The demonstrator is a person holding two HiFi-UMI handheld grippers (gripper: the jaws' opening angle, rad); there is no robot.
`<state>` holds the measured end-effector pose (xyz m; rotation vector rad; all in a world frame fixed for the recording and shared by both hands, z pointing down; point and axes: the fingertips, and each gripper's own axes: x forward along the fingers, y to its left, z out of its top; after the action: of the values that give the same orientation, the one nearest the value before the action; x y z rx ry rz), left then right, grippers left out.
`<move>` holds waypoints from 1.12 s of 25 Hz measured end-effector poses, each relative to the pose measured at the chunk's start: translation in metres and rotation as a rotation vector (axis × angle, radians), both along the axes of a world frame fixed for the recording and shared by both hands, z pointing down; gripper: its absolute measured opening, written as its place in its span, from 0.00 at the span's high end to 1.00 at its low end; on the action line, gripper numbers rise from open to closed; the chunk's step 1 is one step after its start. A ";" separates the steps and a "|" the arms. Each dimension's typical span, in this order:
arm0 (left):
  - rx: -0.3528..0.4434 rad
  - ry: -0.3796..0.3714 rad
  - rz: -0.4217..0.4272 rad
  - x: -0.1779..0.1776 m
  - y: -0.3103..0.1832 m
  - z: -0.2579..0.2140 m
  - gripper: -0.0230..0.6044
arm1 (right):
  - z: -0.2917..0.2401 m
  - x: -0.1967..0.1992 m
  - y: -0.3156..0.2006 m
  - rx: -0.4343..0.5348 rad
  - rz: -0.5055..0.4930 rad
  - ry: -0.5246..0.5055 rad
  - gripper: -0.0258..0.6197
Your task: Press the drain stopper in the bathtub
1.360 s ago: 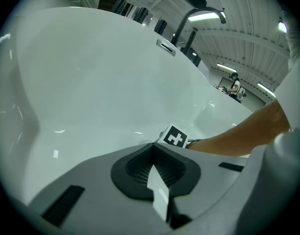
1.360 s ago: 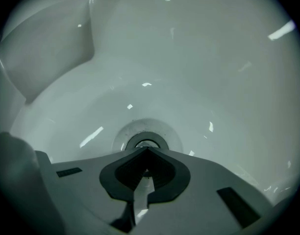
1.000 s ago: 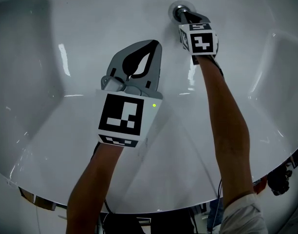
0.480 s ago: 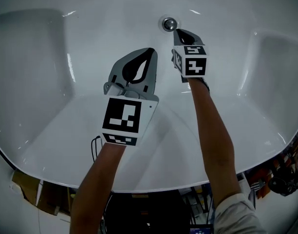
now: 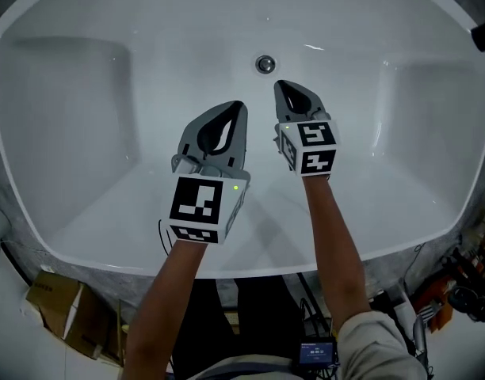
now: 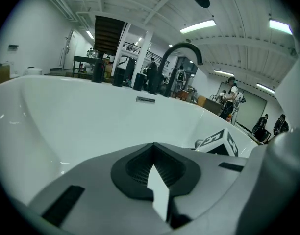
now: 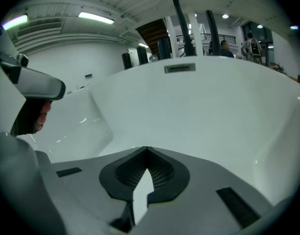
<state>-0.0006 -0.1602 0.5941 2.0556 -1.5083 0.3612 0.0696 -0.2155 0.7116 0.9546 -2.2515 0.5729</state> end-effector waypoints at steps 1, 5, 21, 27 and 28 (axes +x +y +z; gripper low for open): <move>0.012 -0.007 0.004 0.001 0.001 -0.014 0.96 | -0.020 0.000 0.005 0.025 -0.016 0.000 0.94; 0.058 -0.040 0.041 0.009 0.009 -0.060 0.96 | -0.092 0.000 0.027 0.098 -0.065 -0.014 0.94; 0.161 0.043 -0.003 0.032 0.091 -0.278 0.95 | -0.392 0.026 0.128 0.242 -0.036 -0.199 0.94; 0.209 0.072 0.012 0.037 0.120 -0.344 0.96 | -0.472 0.038 0.163 0.299 -0.021 -0.212 0.94; 0.215 0.070 0.022 0.038 0.125 -0.353 0.95 | -0.485 0.039 0.168 0.311 -0.024 -0.211 0.94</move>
<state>0.0375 -0.0352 0.2406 2.2267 -1.5402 0.1384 0.1085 -0.0474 0.2266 1.0567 -2.5909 0.3299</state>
